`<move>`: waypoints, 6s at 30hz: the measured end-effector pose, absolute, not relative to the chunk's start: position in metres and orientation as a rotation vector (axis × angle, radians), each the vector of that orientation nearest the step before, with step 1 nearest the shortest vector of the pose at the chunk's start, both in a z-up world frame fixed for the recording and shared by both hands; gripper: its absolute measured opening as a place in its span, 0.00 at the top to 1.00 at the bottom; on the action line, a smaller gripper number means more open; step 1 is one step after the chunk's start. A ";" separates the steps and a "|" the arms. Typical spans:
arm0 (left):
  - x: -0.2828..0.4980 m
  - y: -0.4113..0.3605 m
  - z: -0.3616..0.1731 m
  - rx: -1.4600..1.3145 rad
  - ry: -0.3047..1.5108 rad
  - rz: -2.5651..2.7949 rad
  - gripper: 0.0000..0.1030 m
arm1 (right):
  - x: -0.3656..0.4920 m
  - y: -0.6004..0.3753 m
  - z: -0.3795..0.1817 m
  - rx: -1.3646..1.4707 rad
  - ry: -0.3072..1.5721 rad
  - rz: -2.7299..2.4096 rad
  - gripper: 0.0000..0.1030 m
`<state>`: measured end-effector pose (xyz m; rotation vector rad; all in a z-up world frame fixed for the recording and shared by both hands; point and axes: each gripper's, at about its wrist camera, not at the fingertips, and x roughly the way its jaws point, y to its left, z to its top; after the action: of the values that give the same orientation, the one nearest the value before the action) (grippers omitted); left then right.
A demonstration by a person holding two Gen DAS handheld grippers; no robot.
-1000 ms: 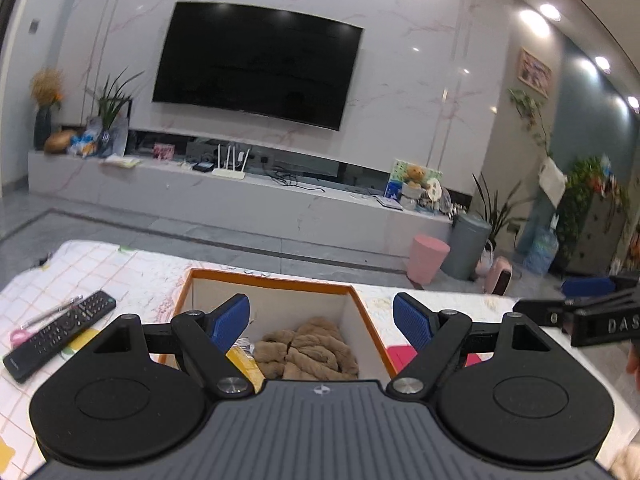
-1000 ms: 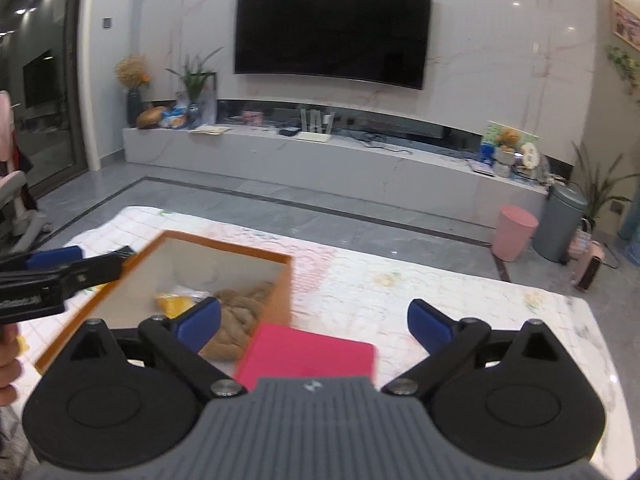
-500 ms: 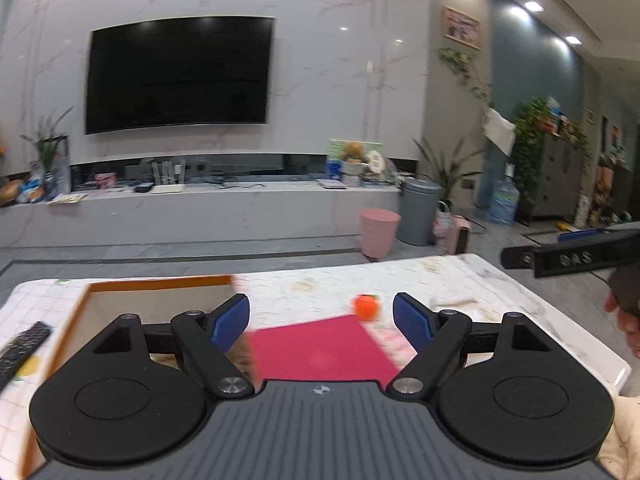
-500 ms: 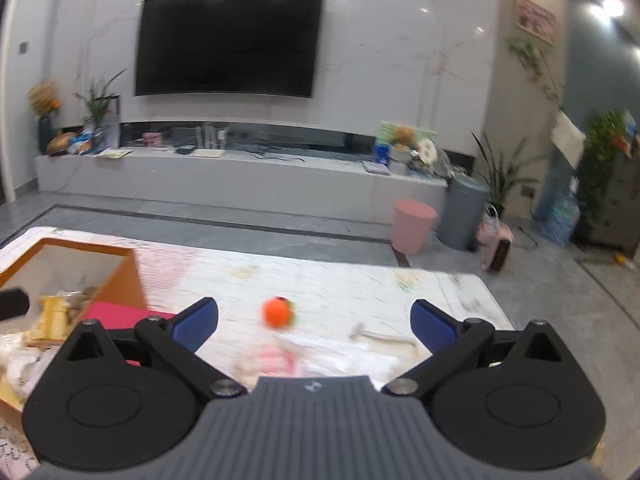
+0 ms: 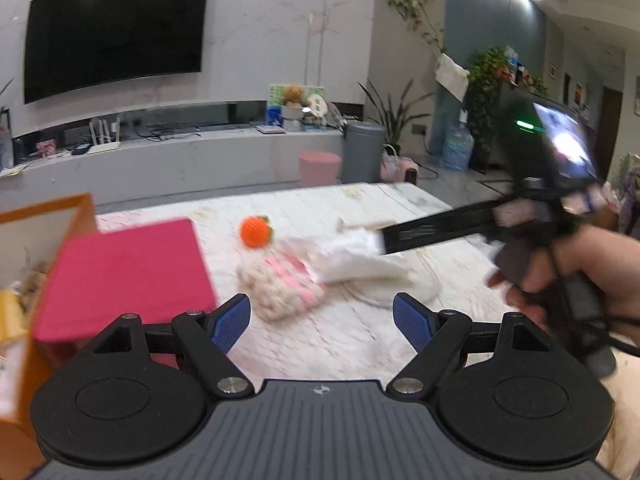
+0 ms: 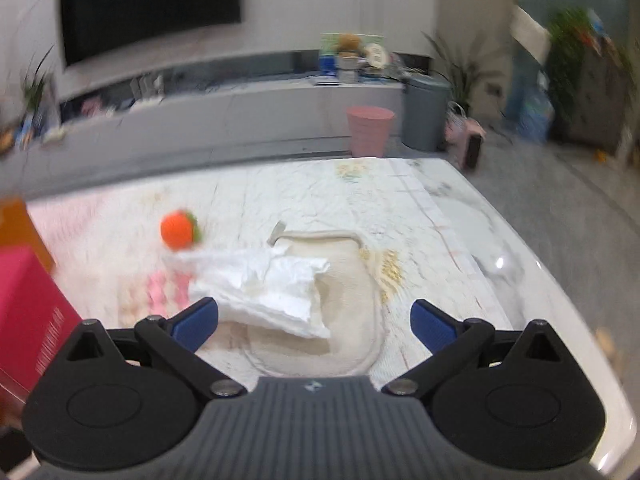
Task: Organize soft objects
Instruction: 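Close the right tool on the white plastic bag, then grasp the pink-and-white crocheted piece with the left tool while the right tool lifts the white bag, then carry the crocheted piece with the left tool over the orange box while the right tool carries the white bag, then open the left tool over the box while the right tool releases the white bag into it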
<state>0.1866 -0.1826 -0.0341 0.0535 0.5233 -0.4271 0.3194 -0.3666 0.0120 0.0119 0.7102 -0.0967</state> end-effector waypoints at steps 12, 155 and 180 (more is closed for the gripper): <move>0.178 -0.184 -0.062 0.027 0.552 -0.525 0.08 | 0.364 -0.309 -0.033 -0.603 0.624 0.176 0.03; 0.208 0.091 -0.009 -0.165 0.627 -0.303 0.58 | 0.350 0.011 0.046 -0.178 0.861 0.429 0.82; 0.172 0.088 0.020 -0.077 0.501 -0.194 0.14 | 0.356 0.009 0.071 -0.185 0.815 0.454 0.45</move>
<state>0.1715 0.0881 0.0199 -0.0771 0.5009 -0.1938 0.3560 0.0086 0.0708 -0.1848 0.8150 0.4543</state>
